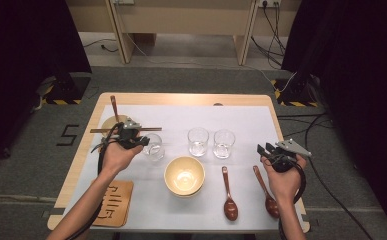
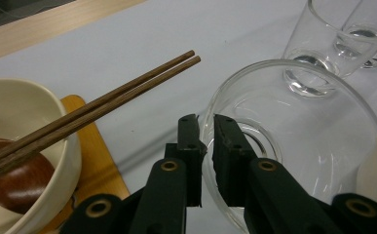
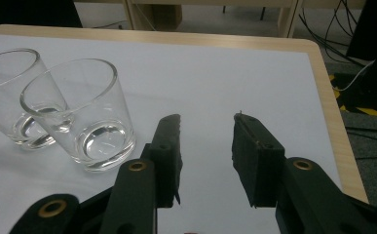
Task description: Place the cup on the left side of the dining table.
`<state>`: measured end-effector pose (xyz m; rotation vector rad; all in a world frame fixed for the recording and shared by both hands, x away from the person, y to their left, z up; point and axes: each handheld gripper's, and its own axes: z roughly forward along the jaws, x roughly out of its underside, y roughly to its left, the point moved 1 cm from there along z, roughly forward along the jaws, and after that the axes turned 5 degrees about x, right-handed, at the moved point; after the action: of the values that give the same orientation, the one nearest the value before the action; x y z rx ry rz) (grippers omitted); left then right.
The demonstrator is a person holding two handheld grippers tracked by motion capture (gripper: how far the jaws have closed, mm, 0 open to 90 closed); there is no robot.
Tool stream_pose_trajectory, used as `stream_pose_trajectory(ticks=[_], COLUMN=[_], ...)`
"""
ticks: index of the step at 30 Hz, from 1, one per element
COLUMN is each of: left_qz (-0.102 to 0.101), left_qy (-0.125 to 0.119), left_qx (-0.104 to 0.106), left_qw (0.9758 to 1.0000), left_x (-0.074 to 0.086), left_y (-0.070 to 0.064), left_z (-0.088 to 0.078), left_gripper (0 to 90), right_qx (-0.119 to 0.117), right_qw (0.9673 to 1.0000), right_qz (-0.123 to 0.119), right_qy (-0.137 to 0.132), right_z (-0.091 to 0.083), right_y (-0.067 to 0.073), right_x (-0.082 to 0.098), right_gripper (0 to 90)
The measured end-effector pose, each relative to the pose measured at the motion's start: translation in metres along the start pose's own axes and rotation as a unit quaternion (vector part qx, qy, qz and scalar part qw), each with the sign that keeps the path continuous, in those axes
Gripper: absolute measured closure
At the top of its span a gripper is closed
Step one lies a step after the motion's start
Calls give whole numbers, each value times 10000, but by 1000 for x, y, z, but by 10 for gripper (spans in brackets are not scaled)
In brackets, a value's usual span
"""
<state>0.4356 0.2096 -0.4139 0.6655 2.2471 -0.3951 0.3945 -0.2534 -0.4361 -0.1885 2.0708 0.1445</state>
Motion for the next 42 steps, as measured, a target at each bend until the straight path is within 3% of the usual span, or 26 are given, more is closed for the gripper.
stream_pose_trajectory(ticks=[28,42], left_qz=[-303,-431], left_qy=[-103,28], left_qx=[-274,-390], left_qw=[9991,9983], left_x=[24,38], left_y=[25,40], left_z=[-25,-31], left_gripper=[811,812], right_qx=[17,21], right_qw=[10000,10000], right_qz=[-8,-5], right_qy=[-30,-31], right_z=[-1,-1], right_y=[-1,-1], right_x=[-1,-1], right_gripper=[636,637])
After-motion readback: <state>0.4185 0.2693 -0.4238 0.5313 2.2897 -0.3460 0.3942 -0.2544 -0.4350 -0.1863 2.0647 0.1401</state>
